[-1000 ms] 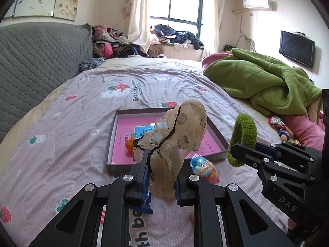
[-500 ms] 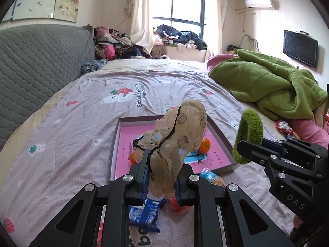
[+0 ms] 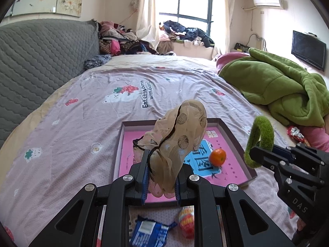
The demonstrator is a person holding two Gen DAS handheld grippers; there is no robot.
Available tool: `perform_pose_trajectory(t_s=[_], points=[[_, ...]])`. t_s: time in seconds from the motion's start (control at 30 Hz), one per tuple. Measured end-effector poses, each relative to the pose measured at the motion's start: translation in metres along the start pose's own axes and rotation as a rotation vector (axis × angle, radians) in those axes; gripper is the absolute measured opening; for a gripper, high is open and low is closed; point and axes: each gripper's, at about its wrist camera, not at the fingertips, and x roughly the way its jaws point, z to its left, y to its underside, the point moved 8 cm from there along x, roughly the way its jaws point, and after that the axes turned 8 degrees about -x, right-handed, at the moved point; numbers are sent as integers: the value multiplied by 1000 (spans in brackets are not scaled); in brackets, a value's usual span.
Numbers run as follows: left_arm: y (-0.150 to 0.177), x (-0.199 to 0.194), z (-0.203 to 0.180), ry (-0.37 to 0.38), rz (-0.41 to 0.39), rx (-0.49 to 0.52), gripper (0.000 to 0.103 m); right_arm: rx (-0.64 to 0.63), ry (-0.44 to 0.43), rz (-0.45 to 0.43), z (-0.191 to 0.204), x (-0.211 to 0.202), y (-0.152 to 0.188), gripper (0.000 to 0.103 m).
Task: Organize objects
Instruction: 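Lower the green ring onto the book and open the right gripper while the left releases the sponge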
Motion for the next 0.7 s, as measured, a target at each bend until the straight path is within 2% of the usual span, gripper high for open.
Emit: perform_pose_trajectory(t_s=[0.4, 0.7], points=[[4, 59, -14, 18, 93, -10, 20, 18, 0, 71, -18, 46, 17, 14], [17, 89, -16, -2, 154, 2, 20, 23, -14, 125, -19, 73, 33, 14]])
